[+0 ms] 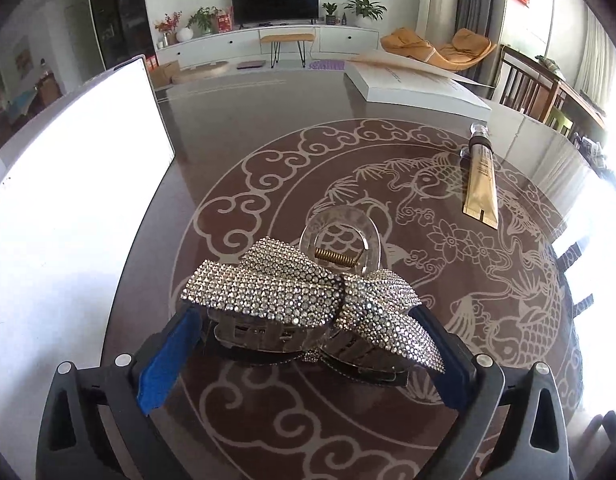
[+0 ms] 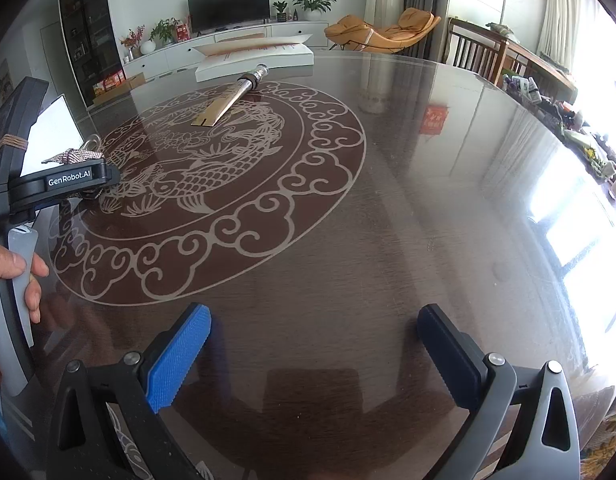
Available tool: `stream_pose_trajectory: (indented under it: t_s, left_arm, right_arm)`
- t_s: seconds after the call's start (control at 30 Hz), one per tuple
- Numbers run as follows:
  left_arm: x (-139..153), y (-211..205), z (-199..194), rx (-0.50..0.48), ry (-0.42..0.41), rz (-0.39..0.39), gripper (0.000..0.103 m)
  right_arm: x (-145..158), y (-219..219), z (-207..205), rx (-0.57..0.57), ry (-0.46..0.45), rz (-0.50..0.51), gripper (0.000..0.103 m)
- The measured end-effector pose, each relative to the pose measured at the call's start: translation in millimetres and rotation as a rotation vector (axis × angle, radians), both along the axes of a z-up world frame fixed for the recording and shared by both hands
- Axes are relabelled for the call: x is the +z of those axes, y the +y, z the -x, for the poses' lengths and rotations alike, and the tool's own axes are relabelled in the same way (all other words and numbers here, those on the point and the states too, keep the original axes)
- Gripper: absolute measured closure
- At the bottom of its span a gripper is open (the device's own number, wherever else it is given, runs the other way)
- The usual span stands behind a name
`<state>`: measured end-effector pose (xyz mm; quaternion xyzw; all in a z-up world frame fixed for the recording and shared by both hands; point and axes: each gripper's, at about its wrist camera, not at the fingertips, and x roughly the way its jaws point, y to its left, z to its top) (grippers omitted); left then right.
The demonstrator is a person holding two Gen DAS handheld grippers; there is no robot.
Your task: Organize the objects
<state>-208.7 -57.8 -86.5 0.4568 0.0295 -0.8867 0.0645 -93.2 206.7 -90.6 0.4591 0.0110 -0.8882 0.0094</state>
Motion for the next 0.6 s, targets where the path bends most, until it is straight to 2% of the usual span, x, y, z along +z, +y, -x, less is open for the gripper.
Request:
stream_pose_trajectory:
  t_s: [0.6]
  left_arm:
    - [-0.2, -2.4, 1.4, -0.017, 0.0, -0.004, 0.0]
  right_arm:
    - [-0.1, -0.1, 0.0, 0.0, 0.0, 0.0, 0.0]
